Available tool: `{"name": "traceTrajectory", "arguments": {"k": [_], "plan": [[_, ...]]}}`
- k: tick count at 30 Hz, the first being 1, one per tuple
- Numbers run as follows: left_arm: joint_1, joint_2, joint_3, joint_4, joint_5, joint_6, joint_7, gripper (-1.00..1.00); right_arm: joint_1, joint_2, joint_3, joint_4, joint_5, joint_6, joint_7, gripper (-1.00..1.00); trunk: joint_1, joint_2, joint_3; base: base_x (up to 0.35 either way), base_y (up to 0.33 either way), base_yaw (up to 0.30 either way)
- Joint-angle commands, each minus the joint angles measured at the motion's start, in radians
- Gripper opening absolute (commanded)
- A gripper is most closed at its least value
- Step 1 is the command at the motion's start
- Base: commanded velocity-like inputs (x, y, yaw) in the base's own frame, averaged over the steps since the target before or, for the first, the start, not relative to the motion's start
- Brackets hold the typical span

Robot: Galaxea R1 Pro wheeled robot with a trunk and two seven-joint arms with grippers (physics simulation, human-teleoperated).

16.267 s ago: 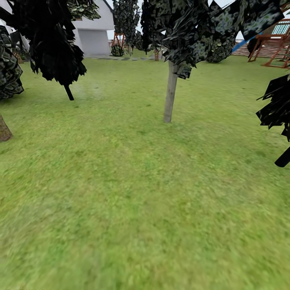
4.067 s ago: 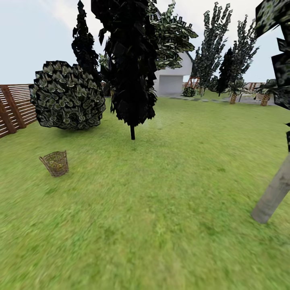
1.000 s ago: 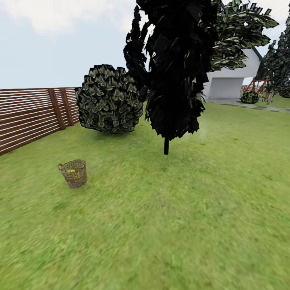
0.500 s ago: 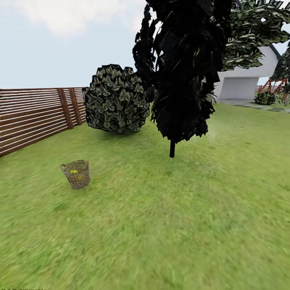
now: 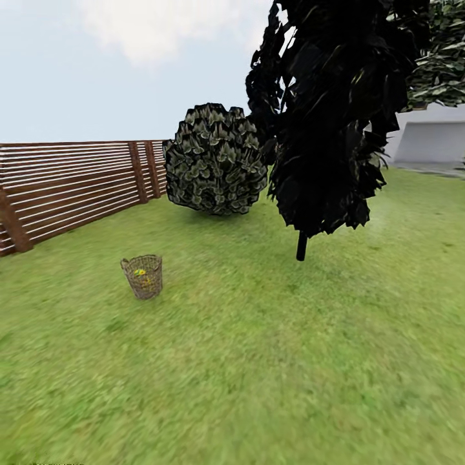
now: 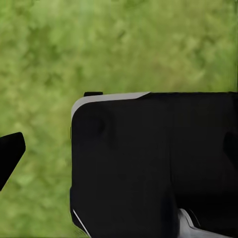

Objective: Take the three Easter eggs out of the wicker basket on the lawn in the garden, then place them on the lawn next to a single tree (choose any tree) so that all three eggs are next to the same tree and none are left in the basket.

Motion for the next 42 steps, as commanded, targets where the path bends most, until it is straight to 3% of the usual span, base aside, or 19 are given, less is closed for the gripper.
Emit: {"name": "traceTrajectory", "arguments": {"k": [1,32,42], "plan": [[-0.001,0.000,0.000,0.001,0.000,-0.004,0.000,1.00,0.000,0.000,-0.001,-0.001,0.000,-0.002,0.000,1.00,0.001,-0.002,-0.002,0.267,-0.204,0.289],[-0.001,0.000,0.000,0.001,-0.001,-0.004,0.000,1.00,0.000,0.000,0.003,-0.005,0.000,-0.002,0.001,1.00,0.001,-0.002,-0.002,0.267,-0.204,0.286],[-0.001,0.000,0.000,0.001,-0.001,-0.004,0.000,1.00,0.000,-0.001,0.006,0.003,0.003,0.001,0.000,1.00,0.001,-0.002,-0.002,0.268,-0.090,0.066]]}}
